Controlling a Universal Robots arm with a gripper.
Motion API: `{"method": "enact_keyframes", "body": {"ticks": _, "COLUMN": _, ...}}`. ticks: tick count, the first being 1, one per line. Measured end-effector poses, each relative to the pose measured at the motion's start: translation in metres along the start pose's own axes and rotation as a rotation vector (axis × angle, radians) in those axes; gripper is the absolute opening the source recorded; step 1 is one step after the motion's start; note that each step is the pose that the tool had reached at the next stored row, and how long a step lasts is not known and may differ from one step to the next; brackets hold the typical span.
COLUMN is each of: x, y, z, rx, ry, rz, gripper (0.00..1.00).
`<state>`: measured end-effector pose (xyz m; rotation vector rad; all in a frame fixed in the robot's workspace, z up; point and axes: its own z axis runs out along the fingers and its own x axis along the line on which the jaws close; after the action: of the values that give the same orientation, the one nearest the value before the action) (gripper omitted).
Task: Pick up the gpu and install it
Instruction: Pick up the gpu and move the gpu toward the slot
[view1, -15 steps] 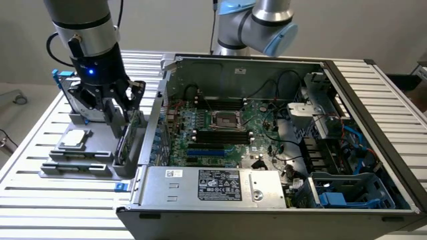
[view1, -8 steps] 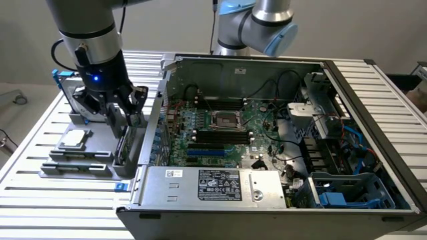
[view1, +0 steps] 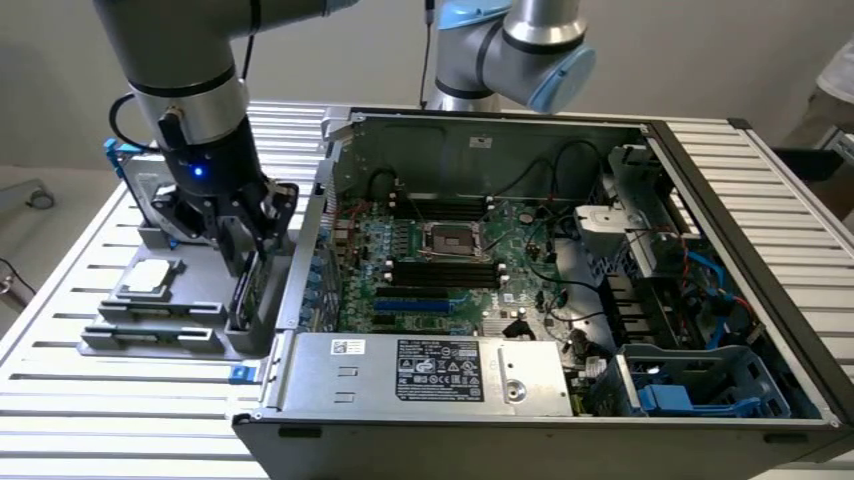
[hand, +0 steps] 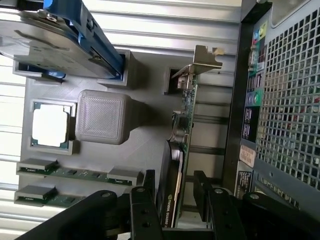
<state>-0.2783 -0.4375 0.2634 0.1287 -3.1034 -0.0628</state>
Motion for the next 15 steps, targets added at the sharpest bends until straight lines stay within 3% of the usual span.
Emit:
{"method": "enact_keyframes", "body": {"ticks": 9, "x": -0.001, "y": 0.0006, "z": 0.0163, "rx": -0.0001, "ry": 0.0000, "rz": 0.001, "gripper": 0.44}}
{"method": "enact_keyframes", "body": {"ticks": 15, "x": -0.001, "y": 0.0023, "z": 0.0189, "rx": -0.0017, "ry": -0.0004, "rz": 0.007, "gripper": 0.44}}
